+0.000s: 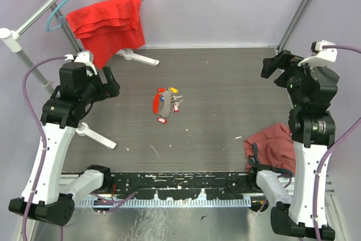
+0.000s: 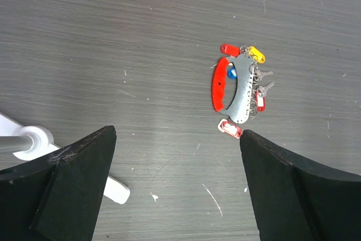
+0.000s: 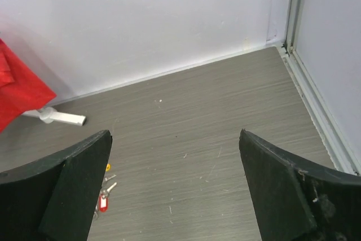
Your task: Put the keys on the keyring
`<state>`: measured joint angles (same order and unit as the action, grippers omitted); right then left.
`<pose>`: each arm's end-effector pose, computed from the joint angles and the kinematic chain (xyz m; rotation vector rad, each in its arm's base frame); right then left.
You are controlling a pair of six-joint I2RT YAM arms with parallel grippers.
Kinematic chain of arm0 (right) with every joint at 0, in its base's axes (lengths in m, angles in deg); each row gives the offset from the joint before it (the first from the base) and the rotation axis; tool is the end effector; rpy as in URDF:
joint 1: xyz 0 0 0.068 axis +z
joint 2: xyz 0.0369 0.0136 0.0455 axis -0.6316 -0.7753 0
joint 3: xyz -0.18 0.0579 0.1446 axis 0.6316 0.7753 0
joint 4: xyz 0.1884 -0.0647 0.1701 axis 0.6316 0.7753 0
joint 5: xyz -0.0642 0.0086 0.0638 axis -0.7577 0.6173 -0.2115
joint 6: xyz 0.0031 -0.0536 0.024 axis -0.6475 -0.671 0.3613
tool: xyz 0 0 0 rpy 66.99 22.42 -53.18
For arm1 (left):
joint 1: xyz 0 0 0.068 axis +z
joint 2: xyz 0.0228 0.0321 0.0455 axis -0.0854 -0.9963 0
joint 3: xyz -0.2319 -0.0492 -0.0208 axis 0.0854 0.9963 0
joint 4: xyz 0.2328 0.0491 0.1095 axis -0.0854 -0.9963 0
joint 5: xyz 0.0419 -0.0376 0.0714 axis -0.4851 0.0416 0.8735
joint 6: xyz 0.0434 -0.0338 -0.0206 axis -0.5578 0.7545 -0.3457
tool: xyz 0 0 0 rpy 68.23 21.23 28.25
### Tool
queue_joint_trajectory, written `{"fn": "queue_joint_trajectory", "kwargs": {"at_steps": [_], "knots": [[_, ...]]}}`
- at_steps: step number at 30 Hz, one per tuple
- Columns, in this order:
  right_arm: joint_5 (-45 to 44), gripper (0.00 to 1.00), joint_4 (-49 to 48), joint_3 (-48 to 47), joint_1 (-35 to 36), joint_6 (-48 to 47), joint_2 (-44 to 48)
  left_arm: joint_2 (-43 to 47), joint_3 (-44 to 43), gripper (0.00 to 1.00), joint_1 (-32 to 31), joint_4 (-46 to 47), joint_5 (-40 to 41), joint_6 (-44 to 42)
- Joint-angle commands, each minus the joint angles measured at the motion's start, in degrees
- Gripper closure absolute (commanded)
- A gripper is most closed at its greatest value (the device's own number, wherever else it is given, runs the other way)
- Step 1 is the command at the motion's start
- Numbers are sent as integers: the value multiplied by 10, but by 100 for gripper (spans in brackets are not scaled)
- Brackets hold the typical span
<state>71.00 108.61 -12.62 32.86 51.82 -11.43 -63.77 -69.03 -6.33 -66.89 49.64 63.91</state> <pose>0.1747 -0.0173 0.4534 0.2661 1.6423 0.1484 0.2126 -0.0385 0.3752 -0.1772 2.1355 -0.2086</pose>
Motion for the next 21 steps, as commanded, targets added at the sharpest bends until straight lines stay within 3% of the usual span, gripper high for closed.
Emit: {"fn": "queue_joint_trajectory", "kwargs": {"at_steps": [1, 8, 12, 15, 21], "knots": [[16, 0, -45, 31, 5, -3, 2, 16, 6, 2, 3, 0, 33, 1], [-37, 0, -28, 63, 5, 36, -29, 14, 50, 2, 2, 53, 7, 21], [69, 0, -31, 88, 5, 32, -49, -34, 58, 0, 2, 62, -28, 36], [126, 0, -48, 134, 6, 62, -61, -71, 79, 8, -3, 89, -73, 53], [115, 3, -30, 182, 56, 59, -89, -168, 107, 10, -120, 154, -10, 63]]}}
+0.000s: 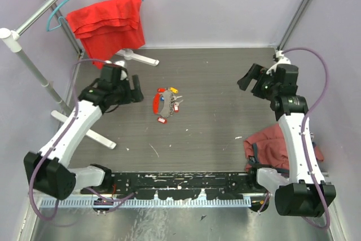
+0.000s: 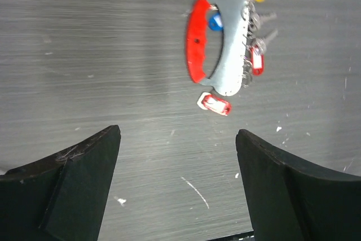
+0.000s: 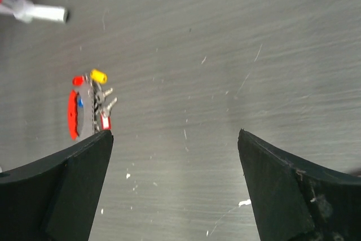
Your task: Put the keys on the keyring
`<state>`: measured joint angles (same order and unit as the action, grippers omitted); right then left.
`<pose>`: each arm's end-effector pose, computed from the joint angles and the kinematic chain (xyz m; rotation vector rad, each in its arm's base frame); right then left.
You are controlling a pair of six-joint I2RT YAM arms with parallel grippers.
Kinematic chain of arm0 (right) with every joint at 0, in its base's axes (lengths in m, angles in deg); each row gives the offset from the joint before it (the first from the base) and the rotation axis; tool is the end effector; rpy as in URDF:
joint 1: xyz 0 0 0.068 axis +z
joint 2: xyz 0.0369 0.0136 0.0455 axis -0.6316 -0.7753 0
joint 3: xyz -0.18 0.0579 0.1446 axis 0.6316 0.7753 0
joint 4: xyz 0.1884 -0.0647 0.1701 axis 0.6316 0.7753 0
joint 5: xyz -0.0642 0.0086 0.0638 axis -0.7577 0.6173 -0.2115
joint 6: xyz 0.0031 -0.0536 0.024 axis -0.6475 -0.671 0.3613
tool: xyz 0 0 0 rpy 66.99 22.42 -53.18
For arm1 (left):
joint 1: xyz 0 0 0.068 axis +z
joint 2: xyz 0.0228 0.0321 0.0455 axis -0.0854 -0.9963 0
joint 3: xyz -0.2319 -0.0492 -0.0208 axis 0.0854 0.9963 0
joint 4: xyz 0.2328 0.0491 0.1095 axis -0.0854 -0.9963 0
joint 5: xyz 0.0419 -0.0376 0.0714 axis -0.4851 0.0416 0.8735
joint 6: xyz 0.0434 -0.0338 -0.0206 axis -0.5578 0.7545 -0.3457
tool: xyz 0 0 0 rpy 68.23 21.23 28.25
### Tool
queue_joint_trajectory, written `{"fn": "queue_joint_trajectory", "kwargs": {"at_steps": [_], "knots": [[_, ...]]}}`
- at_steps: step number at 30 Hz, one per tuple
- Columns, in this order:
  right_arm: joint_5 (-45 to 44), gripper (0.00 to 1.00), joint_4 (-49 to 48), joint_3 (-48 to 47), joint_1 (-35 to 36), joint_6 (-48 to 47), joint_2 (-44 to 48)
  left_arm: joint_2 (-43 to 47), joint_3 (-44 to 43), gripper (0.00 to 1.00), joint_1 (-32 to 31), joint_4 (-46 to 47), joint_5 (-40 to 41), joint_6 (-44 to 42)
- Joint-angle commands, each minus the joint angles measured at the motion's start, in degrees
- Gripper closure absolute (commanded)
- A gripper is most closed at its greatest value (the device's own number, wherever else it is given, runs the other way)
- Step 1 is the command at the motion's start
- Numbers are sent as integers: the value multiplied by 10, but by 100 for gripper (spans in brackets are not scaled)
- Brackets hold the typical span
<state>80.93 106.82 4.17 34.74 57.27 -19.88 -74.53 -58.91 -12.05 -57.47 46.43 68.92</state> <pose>0.2450 -0.0096 0.3330 0.3065 2.0588 0.3947 0.2608 -0.0781 0.2898 -0.1401 2.3547 -0.3105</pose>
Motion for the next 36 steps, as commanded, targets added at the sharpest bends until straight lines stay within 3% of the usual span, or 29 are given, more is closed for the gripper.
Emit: {"fn": "queue_joint_trajectory", "kwargs": {"at_steps": [1, 3, 8, 15, 24, 33, 36], "knots": [[7, 3, -10, 18, 51, 2, -6, -94, -7, 12, -75, 54, 26, 12], [-5, 4, -6, 25, 78, -3, -11, -151, -34, 18, -91, 39, 38, 9], [-22, 4, -14, 53, 140, 0, -12, -256, -81, 21, -94, 47, 67, -10], [-3, 4, -32, 88, 164, -1, -17, -370, -154, 25, -94, 53, 41, -47], [-15, 3, -29, 89, 165, -27, -18, -455, -221, 34, -102, 18, 74, -48], [-12, 2, -33, 96, 164, -33, -17, -501, -249, 36, -127, 6, 110, -46], [-12, 2, -31, 96, 164, -35, -18, -511, -248, 42, -127, 5, 116, -43]]}}
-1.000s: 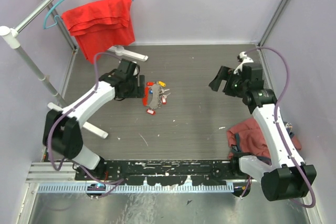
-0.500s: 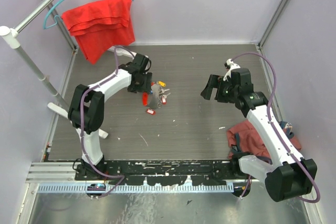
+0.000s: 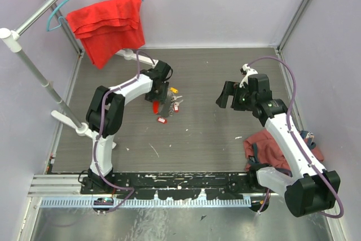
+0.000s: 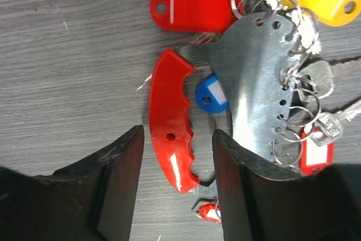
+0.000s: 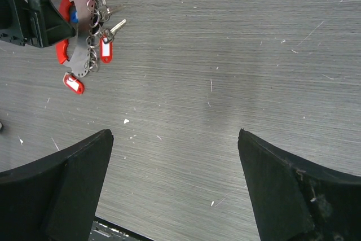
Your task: Put the keys on the keyring
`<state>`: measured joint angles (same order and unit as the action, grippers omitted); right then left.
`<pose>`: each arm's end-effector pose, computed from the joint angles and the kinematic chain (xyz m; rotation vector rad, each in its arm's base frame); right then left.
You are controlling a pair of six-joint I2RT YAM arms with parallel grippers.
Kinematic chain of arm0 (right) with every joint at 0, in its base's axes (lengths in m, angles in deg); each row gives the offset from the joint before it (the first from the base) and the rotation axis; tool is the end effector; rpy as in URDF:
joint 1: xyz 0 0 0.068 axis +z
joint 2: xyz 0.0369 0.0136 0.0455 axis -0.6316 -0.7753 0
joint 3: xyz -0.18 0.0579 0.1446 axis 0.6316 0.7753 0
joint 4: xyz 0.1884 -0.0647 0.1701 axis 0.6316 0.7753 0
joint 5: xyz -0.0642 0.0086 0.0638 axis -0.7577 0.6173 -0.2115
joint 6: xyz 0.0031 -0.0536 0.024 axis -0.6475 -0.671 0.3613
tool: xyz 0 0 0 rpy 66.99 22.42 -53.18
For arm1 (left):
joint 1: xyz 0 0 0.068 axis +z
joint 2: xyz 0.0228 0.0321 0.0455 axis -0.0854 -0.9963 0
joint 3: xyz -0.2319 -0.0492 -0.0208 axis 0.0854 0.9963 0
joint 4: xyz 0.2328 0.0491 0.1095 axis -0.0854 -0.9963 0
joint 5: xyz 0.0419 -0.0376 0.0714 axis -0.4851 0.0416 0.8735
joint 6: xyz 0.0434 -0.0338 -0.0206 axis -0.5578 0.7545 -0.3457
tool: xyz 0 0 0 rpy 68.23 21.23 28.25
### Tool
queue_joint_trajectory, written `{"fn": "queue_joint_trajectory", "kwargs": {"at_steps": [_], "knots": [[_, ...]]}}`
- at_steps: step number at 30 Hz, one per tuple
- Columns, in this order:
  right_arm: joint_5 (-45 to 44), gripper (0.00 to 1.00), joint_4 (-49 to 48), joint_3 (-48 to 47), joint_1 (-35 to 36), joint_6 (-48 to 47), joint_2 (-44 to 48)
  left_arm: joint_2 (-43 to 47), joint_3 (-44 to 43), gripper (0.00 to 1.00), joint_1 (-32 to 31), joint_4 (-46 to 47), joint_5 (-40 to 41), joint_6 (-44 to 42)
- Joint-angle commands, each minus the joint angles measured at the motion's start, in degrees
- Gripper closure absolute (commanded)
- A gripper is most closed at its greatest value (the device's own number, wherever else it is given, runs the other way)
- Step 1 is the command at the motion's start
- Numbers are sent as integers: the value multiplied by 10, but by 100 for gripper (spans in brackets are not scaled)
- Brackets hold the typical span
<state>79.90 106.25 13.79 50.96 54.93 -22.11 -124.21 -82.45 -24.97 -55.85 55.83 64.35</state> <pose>0.2441 0.0597 0.2676 0.0091 2.3003 0.4985 0.3645 -0.1999 0.1351 0.2202 2.7128 0.0288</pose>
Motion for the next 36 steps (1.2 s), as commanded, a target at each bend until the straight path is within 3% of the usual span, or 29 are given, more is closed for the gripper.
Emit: {"fn": "queue_joint_trajectory", "kwargs": {"at_steps": [1, 6, 13, 21, 29, 33, 36], "knots": [[-1, 2, -25, -1, 2, -14, 4, -16, -12, 45, 2, -10, 22, 4], [-4, 2, -20, -11, 2, -18, 2, -23, -6, 68, 2, -9, 37, 10], [-12, 2, -19, -15, 2, -12, 11, -2, 2, 81, 2, -7, 28, 6], [28, 2, -78, 21, 9, -7, 31, 97, 45, 81, 2, 4, -49, 20], [10, 2, -162, 52, 101, 33, 5, 185, 113, 82, 2, 20, -95, 40], [-24, 2, -172, 50, 138, 55, -22, 190, 134, 69, 3, 18, -48, 36], [-36, 2, -170, 53, 143, 58, -27, 172, 130, 63, 2, 15, -72, 33]]}}
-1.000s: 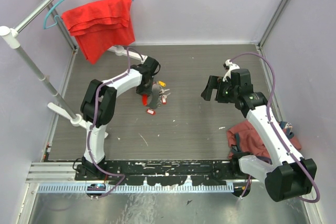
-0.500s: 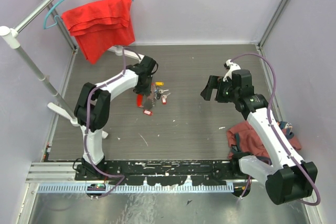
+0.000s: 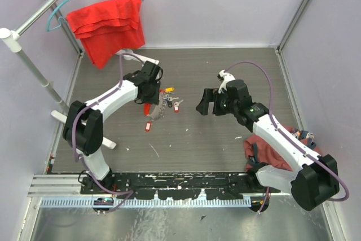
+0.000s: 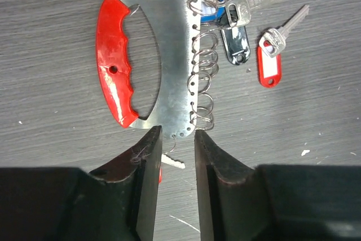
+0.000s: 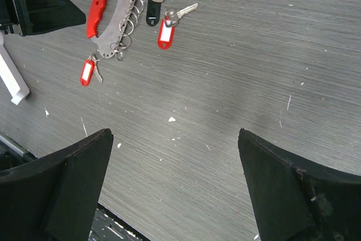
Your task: Put the keys on the keyring
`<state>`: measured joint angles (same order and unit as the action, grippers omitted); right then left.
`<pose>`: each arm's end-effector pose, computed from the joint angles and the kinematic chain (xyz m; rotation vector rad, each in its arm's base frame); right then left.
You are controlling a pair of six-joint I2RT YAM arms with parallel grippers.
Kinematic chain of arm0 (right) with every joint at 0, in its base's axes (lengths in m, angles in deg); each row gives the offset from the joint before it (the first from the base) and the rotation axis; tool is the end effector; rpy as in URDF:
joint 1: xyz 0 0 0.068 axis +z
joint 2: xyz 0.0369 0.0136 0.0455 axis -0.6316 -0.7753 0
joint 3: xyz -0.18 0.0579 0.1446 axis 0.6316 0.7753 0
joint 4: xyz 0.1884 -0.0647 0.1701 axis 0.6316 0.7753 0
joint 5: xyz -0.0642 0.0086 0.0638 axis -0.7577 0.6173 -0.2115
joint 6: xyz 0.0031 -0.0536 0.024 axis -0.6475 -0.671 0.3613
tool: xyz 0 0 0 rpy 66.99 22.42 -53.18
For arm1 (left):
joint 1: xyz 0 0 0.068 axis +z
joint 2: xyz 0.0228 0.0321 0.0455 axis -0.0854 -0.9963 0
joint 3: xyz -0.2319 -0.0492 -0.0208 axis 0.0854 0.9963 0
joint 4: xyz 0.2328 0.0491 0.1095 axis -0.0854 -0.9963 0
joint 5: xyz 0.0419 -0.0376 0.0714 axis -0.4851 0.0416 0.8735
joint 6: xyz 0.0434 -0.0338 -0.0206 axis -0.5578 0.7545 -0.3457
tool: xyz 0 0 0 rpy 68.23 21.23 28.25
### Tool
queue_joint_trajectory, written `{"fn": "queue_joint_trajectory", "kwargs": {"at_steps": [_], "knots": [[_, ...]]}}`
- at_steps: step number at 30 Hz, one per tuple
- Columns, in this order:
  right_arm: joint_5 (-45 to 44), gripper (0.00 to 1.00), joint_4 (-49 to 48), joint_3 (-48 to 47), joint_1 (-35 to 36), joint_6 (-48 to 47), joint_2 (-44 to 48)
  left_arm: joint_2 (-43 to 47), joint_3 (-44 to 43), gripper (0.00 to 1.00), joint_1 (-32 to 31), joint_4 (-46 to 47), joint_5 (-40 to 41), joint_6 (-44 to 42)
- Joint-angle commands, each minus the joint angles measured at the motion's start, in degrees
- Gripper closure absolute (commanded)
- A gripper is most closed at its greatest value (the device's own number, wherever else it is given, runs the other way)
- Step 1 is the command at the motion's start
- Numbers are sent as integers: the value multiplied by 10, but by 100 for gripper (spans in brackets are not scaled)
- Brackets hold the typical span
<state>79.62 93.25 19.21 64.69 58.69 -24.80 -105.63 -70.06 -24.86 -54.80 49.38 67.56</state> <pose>0.2384 0.1231 0.2445 -0.1959 2.2423 0.6700 0.3195 -0.1787 0.1921 0.1590 2.6436 -0.1985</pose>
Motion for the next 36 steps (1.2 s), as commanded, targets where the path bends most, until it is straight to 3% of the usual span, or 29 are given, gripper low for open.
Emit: {"fn": "queue_joint_trajectory", "kwargs": {"at_steps": [1, 3, 5, 16, 24, 36], "knots": [[-39, 2, -37, 0, 6, 19, 1, -18, 11, 59, -3, 16, -15, 1], [-51, 2, -27, 0, 6, 15, 4, -29, 16, 47, -14, 34, -18, 2], [-61, 2, -16, 0, 6, 10, 8, -48, 7, 41, -24, 38, -17, 3], [-70, 2, -5, 12, 6, 9, 19, -122, -47, 28, -36, 17, 28, -23], [-67, 2, -5, 11, 6, 5, 16, -150, -72, 27, -36, 7, 69, -38], [-68, 1, -1, 13, 6, 2, 18, -184, -87, 31, -37, 8, 56, -32]]}}
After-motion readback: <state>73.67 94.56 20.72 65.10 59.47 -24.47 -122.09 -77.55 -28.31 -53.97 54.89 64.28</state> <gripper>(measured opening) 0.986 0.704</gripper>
